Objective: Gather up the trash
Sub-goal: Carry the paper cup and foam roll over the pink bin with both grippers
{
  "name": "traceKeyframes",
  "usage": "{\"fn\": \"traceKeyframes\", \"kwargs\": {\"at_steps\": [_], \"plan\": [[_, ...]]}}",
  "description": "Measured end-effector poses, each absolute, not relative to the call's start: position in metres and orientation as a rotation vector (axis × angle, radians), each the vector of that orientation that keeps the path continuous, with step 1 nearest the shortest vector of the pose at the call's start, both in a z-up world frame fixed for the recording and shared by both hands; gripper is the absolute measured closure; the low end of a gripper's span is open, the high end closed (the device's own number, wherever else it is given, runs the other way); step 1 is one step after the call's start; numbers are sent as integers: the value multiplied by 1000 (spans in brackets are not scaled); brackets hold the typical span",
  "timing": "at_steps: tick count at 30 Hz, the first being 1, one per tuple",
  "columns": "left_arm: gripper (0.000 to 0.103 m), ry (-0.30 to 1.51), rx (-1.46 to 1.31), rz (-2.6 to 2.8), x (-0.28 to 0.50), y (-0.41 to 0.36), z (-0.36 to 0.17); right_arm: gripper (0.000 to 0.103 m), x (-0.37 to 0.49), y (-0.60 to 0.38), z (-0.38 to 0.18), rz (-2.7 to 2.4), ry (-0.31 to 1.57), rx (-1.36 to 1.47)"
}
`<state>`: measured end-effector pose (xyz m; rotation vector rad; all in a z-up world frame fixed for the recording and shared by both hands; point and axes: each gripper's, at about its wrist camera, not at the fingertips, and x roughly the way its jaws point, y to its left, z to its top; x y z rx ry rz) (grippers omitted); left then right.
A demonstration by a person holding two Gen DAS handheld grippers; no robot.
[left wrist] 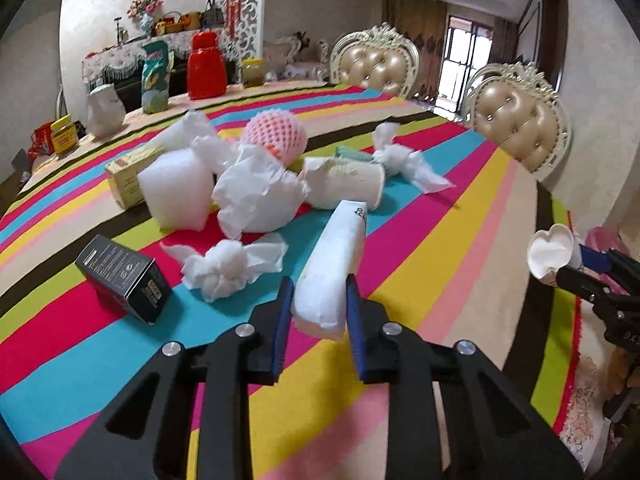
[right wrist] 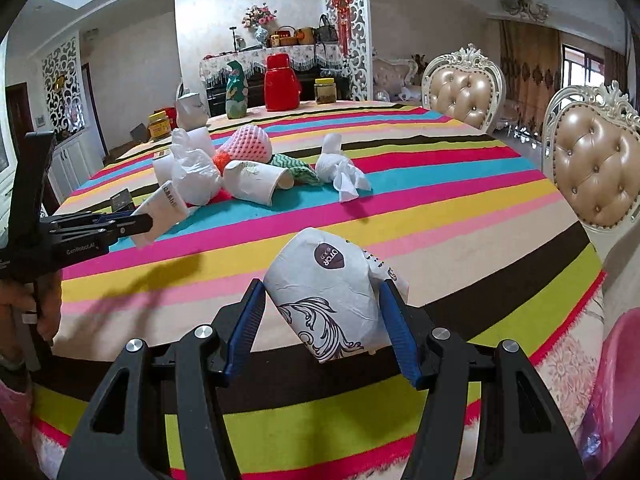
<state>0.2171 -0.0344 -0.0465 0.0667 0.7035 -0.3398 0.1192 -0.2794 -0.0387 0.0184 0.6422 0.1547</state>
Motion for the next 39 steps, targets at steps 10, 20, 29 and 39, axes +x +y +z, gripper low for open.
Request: {"fn": "traceKeyframes", "kwargs": {"at_steps": [10,20,29,39], "plan": [[78,606,55,-398,196,-58,-25,46,102,-293,-34,154,613,43],[78,606,125,-482,166,-121,-20,46,84,-323,-35,115,598,68],[78,620,125,-548,148,-164,-28,46,68,-350,-36,78,584,90],[78,631,153,-638,134,-207,-29,46,43,-393,-28,-22,536,113]]}}
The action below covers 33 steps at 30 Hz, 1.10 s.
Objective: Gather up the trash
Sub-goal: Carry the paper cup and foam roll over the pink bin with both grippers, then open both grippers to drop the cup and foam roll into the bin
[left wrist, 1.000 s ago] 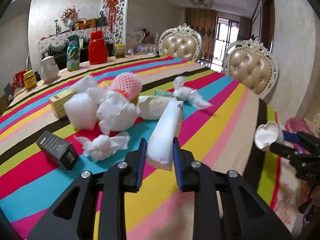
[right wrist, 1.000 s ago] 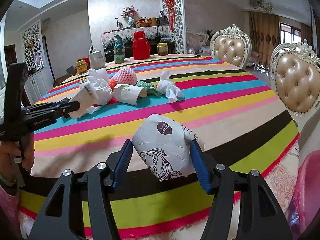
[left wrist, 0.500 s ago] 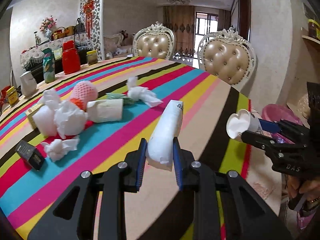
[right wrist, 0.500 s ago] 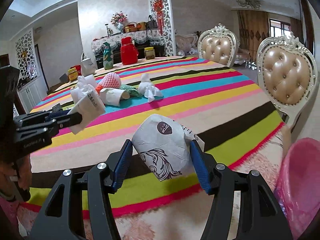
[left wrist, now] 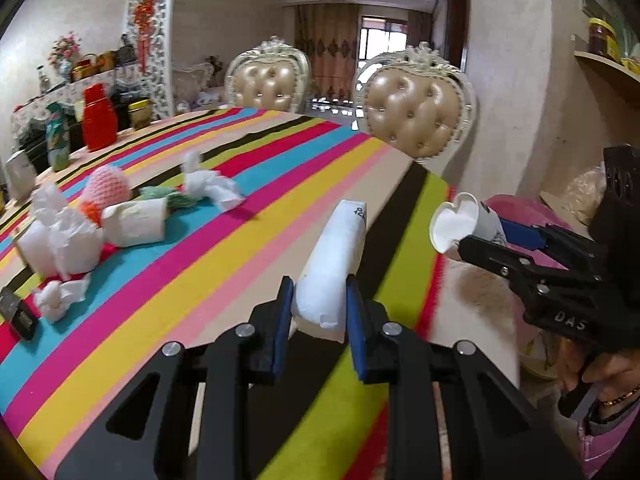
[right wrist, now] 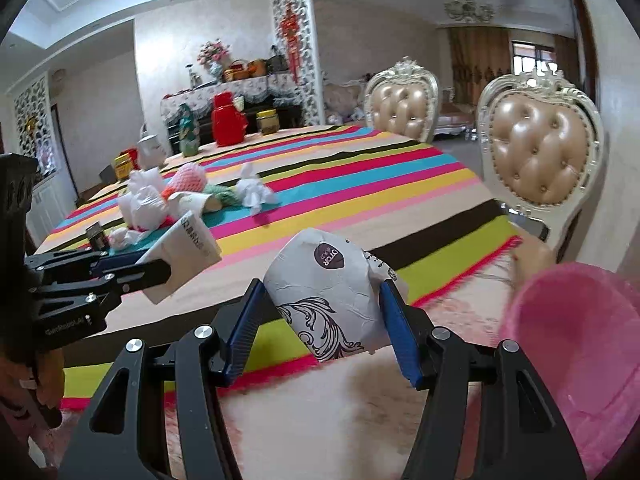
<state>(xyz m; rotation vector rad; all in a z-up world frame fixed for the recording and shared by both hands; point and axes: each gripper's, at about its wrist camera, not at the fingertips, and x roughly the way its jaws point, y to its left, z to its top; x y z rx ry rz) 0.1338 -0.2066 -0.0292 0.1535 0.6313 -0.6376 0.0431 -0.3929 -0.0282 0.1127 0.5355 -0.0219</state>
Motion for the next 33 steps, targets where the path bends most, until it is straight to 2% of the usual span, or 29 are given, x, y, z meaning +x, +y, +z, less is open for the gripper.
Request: {"fn": "traceKeyframes", "kwargs": {"at_steps": [17,33], "plan": [[78,642,217,-966,100,-372,-19,46,-43,-548,-24,-373,497,214],[77,752,242,-1077,103,-484,-51,45,-66,-586,-37,-417,532,251]]}}
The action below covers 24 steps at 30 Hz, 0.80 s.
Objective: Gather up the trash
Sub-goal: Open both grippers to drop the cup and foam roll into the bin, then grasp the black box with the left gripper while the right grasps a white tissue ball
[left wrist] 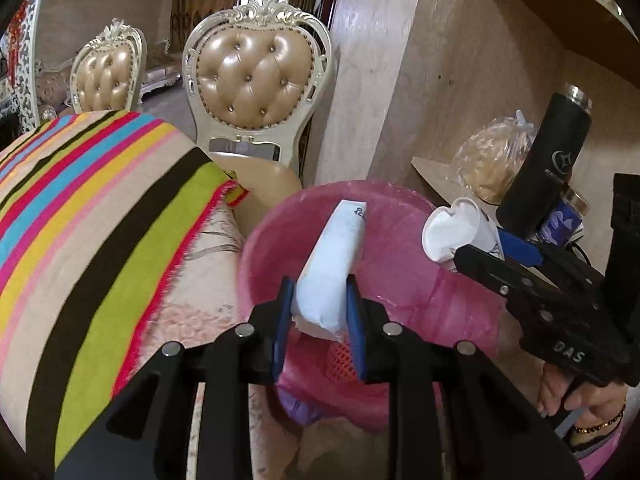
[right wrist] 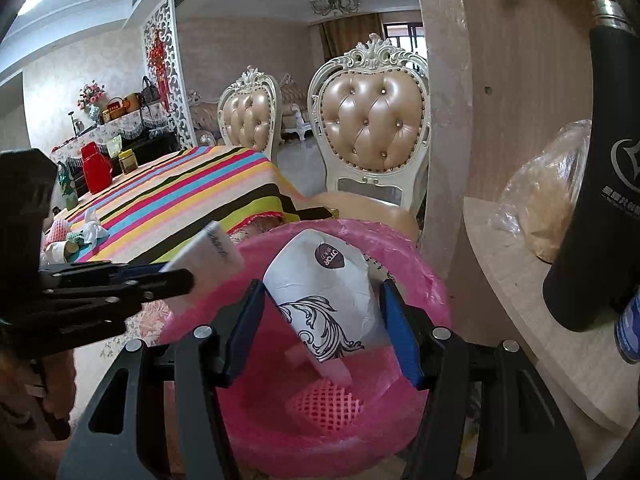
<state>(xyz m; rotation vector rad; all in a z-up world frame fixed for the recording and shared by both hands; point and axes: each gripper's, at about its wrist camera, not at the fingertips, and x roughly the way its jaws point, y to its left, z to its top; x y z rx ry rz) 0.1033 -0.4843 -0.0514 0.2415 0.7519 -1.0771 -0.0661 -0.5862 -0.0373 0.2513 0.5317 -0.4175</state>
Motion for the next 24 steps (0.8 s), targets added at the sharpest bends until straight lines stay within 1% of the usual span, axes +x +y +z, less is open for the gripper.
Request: {"fn": "traceKeyframes", "kwargs": {"at_steps": [2,3,4,5,6,11,13,15,17,21,24], "plan": [[75,754,235,-1068,107,-484,-53,45,-66,-585,-37,-421,525,267],[70,754,228,-1064,109,-482,-53,42,-66,-586,-36,-422,520,272],[63,755,222,-1050,112,-479,-53,32,-67,-586,-35,-426,514,278],[46,749,209,-1027,116,-472,-51,28,-69,-586,-33,-429,502,285],[40,737,189,-1008,120,-465,-50,27,-70,-586,-31,-427,491,289],[39,705,183,-936,133,-424,-40,27,-71,-581,-24,-430,472,279],[33,689,186,-895,139,-405,-36,27,-68,-576,-23,-423,474,270],[24,674,177,-846,146,-381,-33,27,-63,-569,-22,-405,480,262],[17,660,171,-794,153,-357,-30,27,-55,-560,-21,-385,487,247],[12,647,187,-684,164,-310,-30,27,-33,-530,-23,-309,515,214],[10,646,202,-606,173,-275,-32,27,-13,-503,-25,-249,544,187]]}}
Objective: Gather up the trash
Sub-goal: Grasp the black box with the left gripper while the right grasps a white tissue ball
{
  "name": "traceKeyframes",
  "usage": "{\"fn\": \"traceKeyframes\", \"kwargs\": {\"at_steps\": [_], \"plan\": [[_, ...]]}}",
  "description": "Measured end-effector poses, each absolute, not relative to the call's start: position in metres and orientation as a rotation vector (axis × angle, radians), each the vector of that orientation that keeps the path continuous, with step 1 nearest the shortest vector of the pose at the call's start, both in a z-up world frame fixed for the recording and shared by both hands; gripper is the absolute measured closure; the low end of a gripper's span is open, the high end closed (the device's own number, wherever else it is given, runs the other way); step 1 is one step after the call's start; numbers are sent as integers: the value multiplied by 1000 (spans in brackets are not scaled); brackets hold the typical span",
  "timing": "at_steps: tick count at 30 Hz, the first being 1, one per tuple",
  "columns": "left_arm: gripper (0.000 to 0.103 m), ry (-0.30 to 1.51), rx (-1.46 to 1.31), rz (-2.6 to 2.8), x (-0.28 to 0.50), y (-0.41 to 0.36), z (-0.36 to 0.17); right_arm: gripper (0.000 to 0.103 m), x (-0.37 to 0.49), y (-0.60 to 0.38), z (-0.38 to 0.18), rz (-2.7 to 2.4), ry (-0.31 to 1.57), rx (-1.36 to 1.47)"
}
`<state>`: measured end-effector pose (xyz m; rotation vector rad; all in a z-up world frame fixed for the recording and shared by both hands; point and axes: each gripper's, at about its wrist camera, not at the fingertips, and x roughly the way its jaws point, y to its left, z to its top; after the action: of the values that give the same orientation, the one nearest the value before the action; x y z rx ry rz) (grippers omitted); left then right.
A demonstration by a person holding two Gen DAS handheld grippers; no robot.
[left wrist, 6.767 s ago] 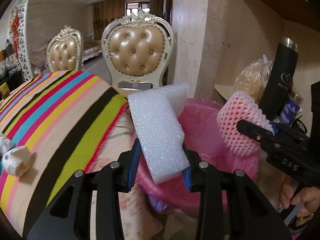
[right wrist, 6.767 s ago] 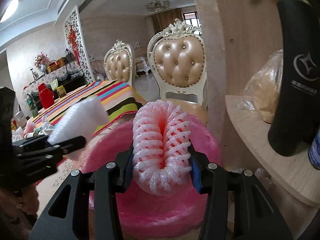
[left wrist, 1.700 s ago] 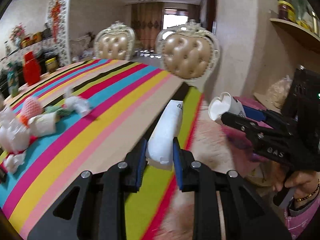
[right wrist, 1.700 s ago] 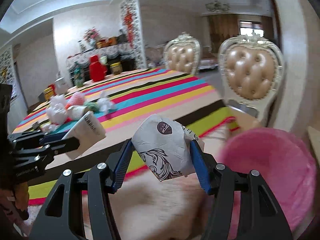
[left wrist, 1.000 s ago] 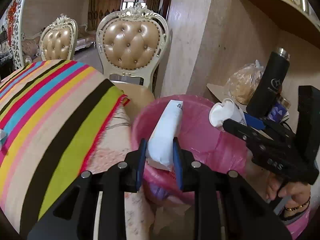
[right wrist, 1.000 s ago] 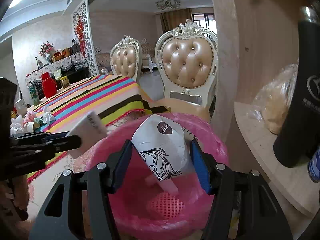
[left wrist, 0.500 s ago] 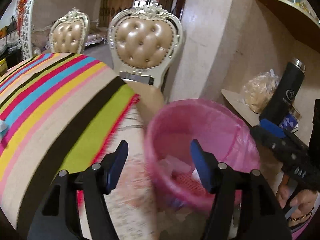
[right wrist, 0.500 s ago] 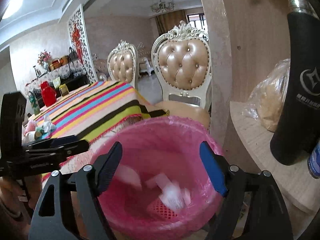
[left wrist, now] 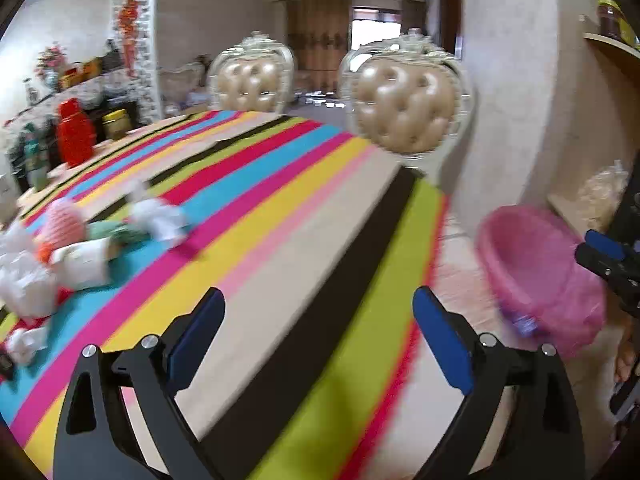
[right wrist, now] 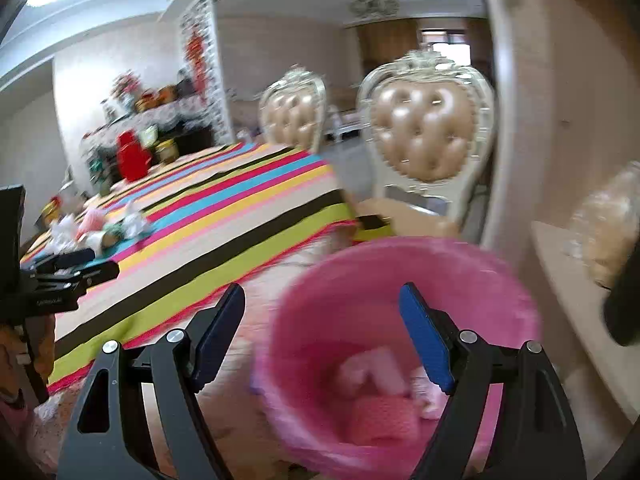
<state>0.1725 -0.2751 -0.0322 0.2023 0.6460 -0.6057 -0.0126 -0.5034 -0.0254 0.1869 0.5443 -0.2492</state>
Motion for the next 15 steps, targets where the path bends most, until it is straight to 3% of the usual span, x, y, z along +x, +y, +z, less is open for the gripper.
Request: {"fn": "traceKeyframes", "kwargs": {"at_steps": [15], "plan": [[7,674,39,-156,199,-50,-38,27,115,-322,-22,106,626,-20]]}}
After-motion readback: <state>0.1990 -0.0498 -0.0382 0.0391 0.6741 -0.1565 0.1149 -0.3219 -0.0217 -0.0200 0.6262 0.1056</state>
